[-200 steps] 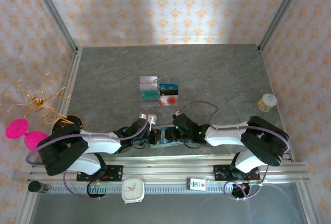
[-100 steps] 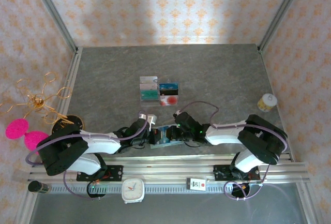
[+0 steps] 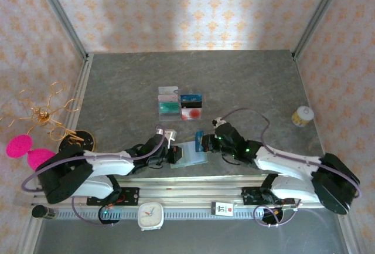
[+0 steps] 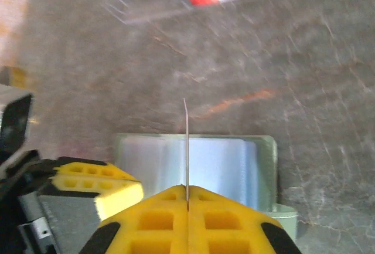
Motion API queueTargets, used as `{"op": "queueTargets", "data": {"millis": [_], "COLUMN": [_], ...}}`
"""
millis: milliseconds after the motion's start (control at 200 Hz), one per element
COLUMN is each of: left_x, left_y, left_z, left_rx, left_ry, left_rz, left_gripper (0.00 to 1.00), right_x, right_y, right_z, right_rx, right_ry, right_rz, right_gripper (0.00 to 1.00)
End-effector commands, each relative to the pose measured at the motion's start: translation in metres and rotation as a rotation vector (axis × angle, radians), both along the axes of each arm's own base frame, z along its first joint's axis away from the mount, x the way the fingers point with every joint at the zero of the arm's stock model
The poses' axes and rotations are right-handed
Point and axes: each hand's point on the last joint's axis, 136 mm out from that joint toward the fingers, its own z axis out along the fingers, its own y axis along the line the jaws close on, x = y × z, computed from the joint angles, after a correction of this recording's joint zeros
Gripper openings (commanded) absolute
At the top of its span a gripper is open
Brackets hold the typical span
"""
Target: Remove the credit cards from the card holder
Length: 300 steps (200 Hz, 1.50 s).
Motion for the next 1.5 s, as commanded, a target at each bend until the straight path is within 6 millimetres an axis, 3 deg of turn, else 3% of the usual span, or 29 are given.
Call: {"op": "queueTargets", "data": {"millis": [0, 110, 290, 415, 596, 826, 1016, 1186, 1377, 1497], "left_x": [0.016, 0.020, 0.015, 0.009, 0.008, 0.007, 0.007, 0.005, 0.001, -0.001], "left_y": [-0.007, 0.002, 0.021, 0.028, 0.032, 0.035, 0.022, 0.019, 0.017, 0.019], "left_z": [0.068, 0.113, 0.167, 0.194, 0.212, 0.232, 0.236, 0.243, 0.247, 0.250], "left_rx": [-0.137, -0.286, -0.537, -0.650, -0.713, -0.773, -0.791, -0.813, -0.824, -0.834], "left_ry": [-0.163, -0.272, -0.415, -0.485, -0.537, -0.591, -0.569, -0.577, -0.581, -0.590], "left_rz": [0.012, 0.032, 0.082, 0.086, 0.091, 0.098, 0.045, 0.022, -0.002, -0.005], "left_gripper": [0.33, 0.54, 0.68, 0.72, 0.78, 0.85, 0.91, 0.85, 0.50, 0.38], "right_x": [0.009, 0.007, 0.008, 0.008, 0.006, -0.002, -0.009, -0.010, -0.009, -0.008], "right_y": [0.005, 0.013, 0.017, 0.014, 0.023, 0.029, 0.038, 0.046, 0.051, 0.051], "right_z": [0.055, 0.098, 0.147, 0.172, 0.196, 0.205, 0.212, 0.211, 0.207, 0.205], "right_rx": [0.092, 0.239, 0.446, 0.587, 0.678, 0.733, 0.765, 0.755, 0.758, 0.762], "right_ry": [-0.172, -0.274, -0.358, -0.392, -0.405, -0.403, -0.410, -0.405, -0.389, -0.384], "right_rz": [0.022, 0.044, 0.024, -0.005, 0.034, 0.062, 0.086, 0.091, 0.088, 0.075], "right_gripper": [0.00, 0.00, 0.00, 0.00, 0.00, 0.00, 0.00, 0.00, 0.00, 0.00]}}
